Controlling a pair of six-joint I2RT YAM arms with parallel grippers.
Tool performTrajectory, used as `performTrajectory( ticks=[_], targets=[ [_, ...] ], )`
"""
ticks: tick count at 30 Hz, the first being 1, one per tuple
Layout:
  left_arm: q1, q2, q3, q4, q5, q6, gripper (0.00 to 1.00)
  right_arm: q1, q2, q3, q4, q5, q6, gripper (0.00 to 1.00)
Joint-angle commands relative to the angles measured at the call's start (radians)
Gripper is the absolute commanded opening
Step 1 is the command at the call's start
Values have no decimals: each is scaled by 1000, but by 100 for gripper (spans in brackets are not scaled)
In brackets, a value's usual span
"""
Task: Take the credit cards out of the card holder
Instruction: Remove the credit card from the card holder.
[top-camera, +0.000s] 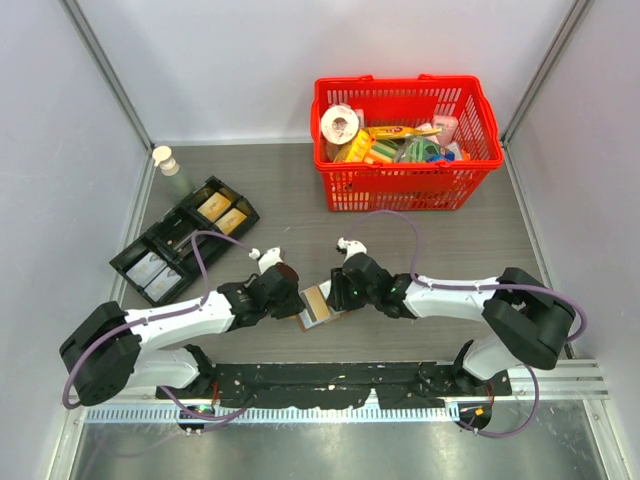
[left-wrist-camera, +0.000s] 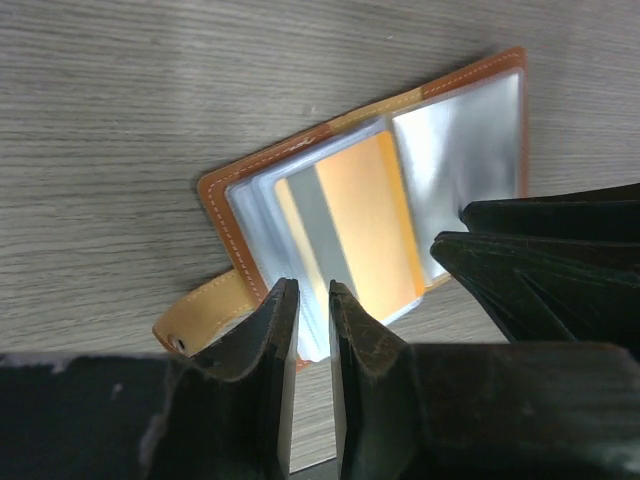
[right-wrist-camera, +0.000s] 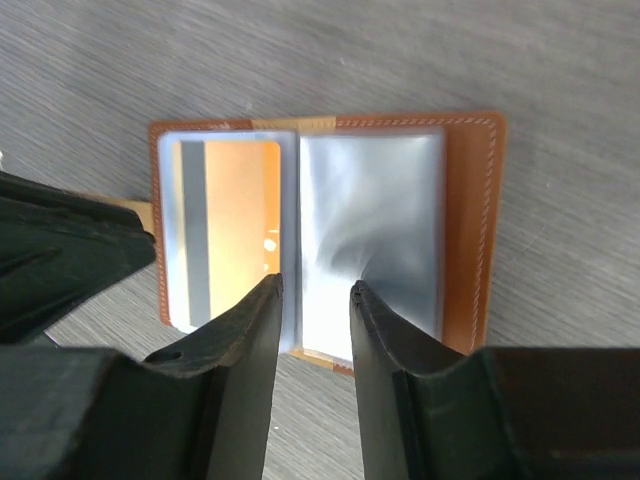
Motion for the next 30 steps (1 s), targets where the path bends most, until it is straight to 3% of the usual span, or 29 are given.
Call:
performTrajectory(
  ticks=[1, 5, 23, 30],
  targets=[
    [-4, 30, -23, 58, 11, 7, 20, -33, 13, -92, 265, -140, 59, 38],
    [-5, 49, -43, 72, 9, -1, 19, -56, 27, -166, 371, -212, 85, 39],
    [-5, 113, -45, 78, -2, 10, 15, -90, 59, -230, 528, -299, 139, 38],
    [-5, 150, -28, 52, -26, 36, 9, -113, 64, -268, 626, -371, 159, 29]
  ],
)
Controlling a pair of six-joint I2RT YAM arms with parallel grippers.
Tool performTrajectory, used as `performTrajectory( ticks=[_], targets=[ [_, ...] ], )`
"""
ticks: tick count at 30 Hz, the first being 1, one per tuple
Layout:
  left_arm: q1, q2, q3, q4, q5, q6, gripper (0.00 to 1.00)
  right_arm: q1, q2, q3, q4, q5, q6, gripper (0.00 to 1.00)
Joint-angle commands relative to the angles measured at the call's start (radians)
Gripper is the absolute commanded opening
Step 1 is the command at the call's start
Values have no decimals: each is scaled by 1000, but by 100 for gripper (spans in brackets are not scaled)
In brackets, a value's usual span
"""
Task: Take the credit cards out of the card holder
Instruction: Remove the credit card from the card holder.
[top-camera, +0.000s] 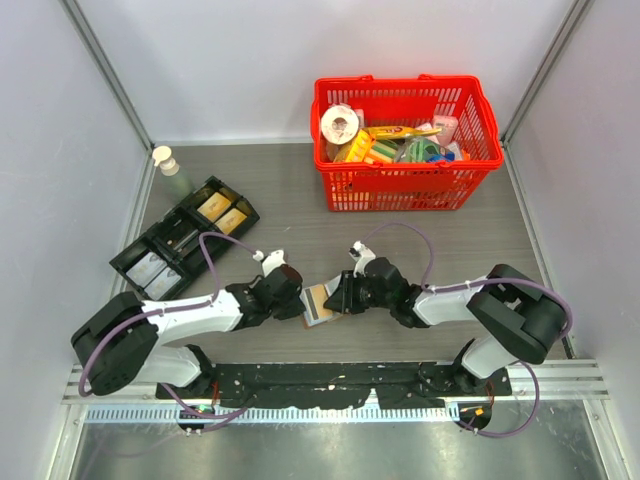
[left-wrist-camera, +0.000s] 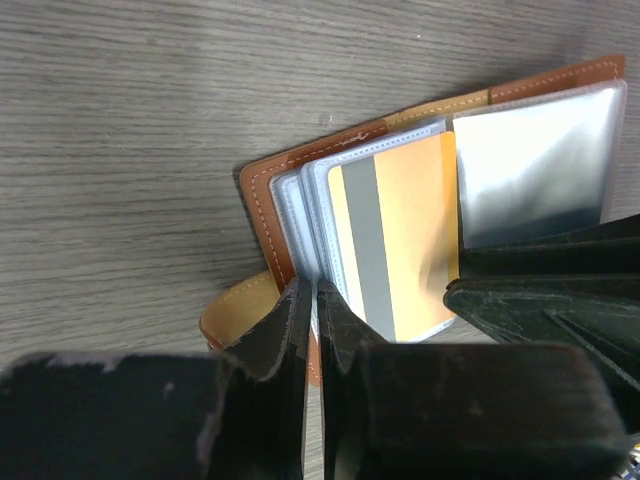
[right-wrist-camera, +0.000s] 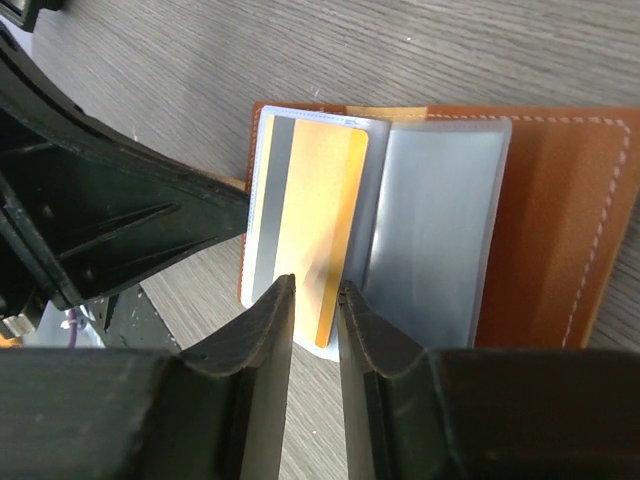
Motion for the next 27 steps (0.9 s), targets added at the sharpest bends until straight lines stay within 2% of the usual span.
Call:
performTrajectory(
  ticks=[1, 5, 11, 14, 19, 23, 27],
  targets=[
    [-5, 67, 10, -41, -32, 35, 9, -8, 13, -24, 146, -78, 30, 28],
    [-5, 93, 19, -53, -40, 49, 5, -11, 27, -27, 185, -104, 41, 27],
    [-5, 93, 33, -82, -38, 55, 5, -19, 31, -36, 211, -87, 67, 25],
    [-5, 41, 41, -122, -58, 54, 10, -21, 30, -30, 168, -59, 57, 24],
    [-5, -86, 65, -183, -95, 54, 23, -24, 17, -32, 116, -21, 38, 24],
    [-5, -123, 94, -179, -72, 69, 26, -21, 11, -21, 94, -7, 32, 27],
    [-5, -88, 105, -112, -32, 77, 27, -21, 2, -18, 87, 3, 27, 29]
  ],
)
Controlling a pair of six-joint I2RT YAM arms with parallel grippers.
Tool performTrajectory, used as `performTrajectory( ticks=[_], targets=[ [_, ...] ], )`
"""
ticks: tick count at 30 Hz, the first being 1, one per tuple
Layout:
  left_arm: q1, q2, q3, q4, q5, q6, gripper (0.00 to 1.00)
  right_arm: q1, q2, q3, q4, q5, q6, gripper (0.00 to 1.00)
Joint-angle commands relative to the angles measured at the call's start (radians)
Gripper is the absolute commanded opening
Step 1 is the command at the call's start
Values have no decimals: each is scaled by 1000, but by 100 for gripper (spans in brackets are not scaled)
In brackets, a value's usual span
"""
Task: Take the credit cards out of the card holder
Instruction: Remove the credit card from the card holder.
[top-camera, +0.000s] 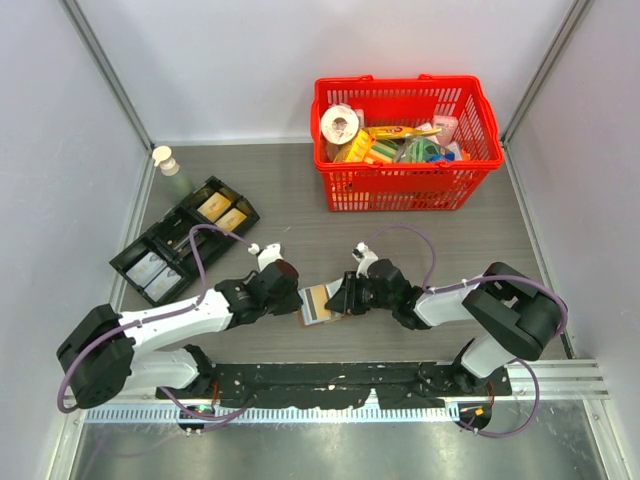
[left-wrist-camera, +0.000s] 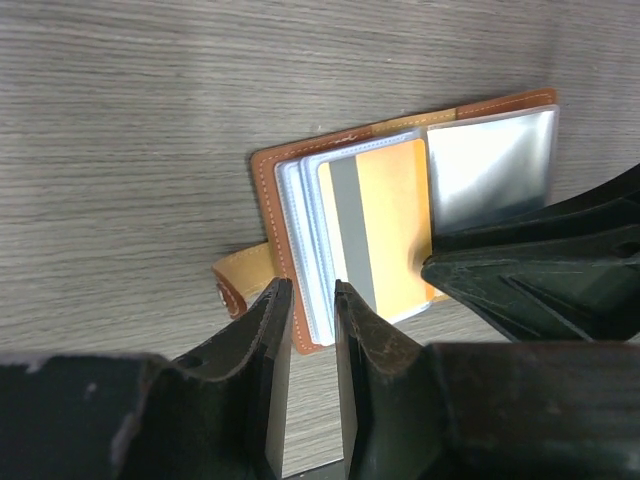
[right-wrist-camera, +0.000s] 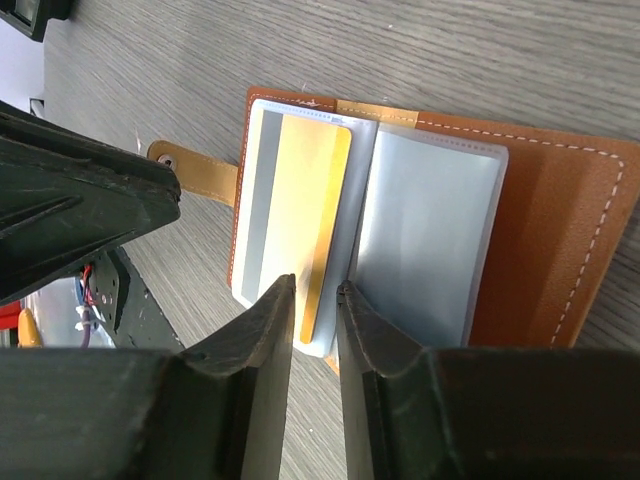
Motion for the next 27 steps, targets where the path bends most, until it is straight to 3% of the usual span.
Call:
performTrajectory(
  ticks=[1, 6, 16, 27],
  targets=[
    [-5, 37, 46, 58, 26, 25, 27, 2, -24, 24, -1, 39, -16, 29],
    [-5, 128, 78, 98, 57, 46, 25, 2, -27, 31, -7, 50, -8, 31],
    [-5, 242, 56, 118, 63, 40, 12, 2, -9, 33, 17, 31, -1, 34],
    [-5, 284, 0, 132, 65, 20, 0, -38, 10, -33, 229, -71, 79, 27]
  ],
)
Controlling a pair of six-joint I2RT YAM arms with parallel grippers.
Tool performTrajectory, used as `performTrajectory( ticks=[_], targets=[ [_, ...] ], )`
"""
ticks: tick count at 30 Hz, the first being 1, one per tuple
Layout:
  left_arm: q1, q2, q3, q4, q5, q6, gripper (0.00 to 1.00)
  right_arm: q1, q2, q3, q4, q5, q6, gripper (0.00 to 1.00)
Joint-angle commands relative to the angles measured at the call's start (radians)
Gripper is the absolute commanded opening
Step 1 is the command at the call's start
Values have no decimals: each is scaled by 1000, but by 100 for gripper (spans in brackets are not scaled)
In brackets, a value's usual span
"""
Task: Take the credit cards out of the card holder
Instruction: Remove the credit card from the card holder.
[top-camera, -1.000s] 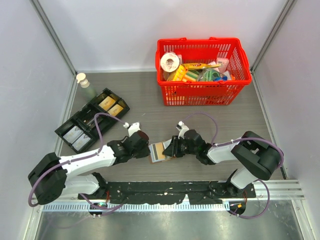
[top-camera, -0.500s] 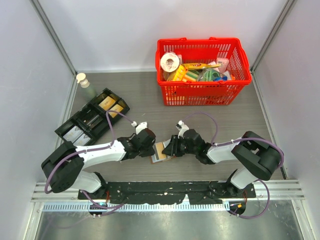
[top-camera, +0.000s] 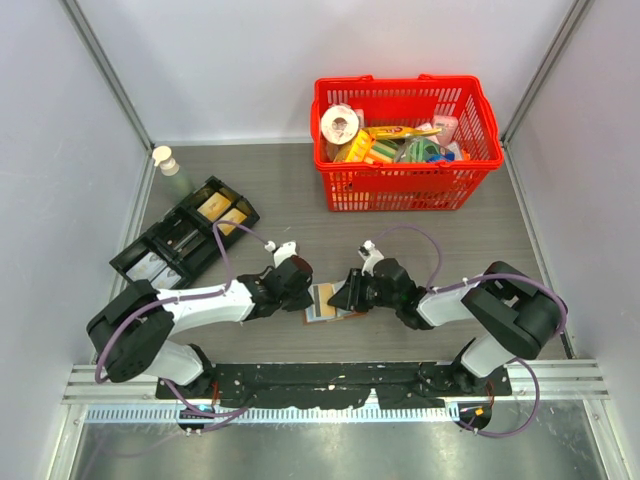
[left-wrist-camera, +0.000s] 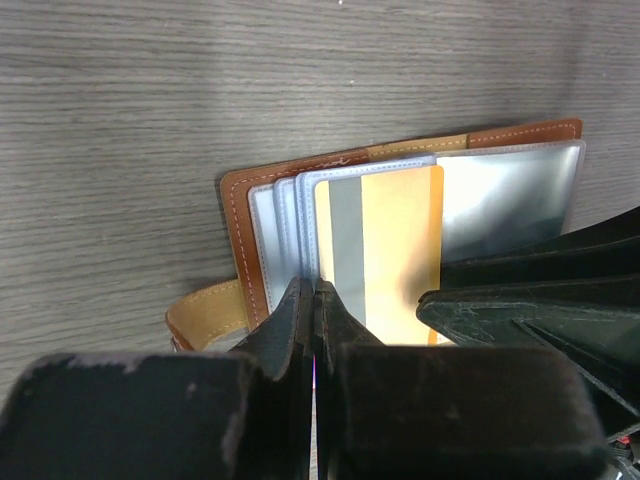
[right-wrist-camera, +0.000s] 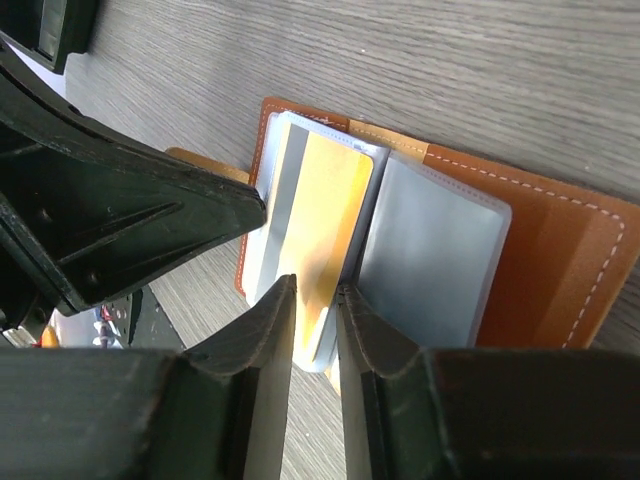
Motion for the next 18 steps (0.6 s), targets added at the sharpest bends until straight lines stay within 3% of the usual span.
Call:
performTrajectory(
  ticks=[1, 6, 11, 18],
  targets=[
    [-5, 70, -47, -29, 15, -2, 0, -14, 13, -18, 193, -73, 57, 27],
    [-5, 81, -47, -29, 18, -4, 0, -37, 33, -49, 285, -109, 87, 17],
    [-4, 77, -55, -32, 9, -7, 0, -63, 50, -72, 340, -135, 103, 1],
    [-4, 71, -59, -41, -3, -10, 0, -109, 13, -101, 298, -158, 83, 1]
  ],
)
